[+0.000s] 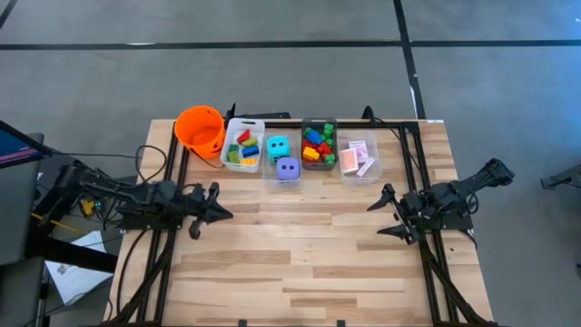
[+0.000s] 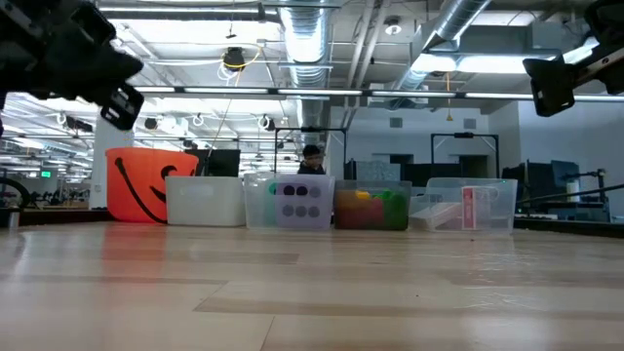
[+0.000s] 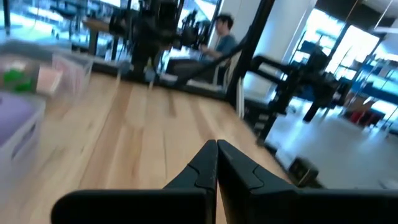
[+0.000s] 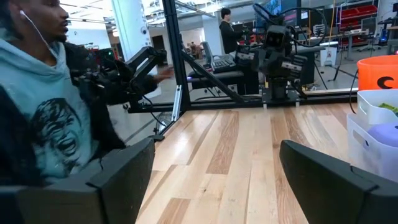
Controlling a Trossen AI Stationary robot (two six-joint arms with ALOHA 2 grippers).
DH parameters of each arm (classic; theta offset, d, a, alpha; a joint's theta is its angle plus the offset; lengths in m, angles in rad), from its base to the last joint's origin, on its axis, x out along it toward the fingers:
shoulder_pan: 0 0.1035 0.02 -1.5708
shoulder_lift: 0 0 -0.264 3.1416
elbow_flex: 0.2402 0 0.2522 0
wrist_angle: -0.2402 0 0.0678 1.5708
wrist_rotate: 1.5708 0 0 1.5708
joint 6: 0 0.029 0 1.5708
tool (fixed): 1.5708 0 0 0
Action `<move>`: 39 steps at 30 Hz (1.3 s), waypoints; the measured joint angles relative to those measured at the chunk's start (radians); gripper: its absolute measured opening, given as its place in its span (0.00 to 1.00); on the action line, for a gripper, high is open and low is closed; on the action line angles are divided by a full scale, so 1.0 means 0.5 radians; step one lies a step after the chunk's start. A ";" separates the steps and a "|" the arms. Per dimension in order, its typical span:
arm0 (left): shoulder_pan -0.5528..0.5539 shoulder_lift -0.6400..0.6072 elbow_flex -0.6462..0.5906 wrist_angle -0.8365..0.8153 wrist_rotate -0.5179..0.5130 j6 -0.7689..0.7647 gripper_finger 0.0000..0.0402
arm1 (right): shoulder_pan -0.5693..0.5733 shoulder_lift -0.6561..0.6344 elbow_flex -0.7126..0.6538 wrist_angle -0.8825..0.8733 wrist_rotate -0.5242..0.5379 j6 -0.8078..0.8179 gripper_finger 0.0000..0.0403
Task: Pick & Place Toys
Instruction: Return to Home Position
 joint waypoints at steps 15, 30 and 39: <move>0.000 0.000 0.000 0.295 0.001 0.000 0.00 | 0.001 0.000 -0.001 0.000 0.000 0.000 0.85; 0.000 0.000 0.000 0.296 0.001 0.000 0.00 | 0.002 0.000 -0.002 0.000 0.000 0.000 0.85; 0.000 0.000 0.000 0.296 0.001 0.000 0.00 | 0.002 0.000 -0.002 0.000 0.000 0.001 0.85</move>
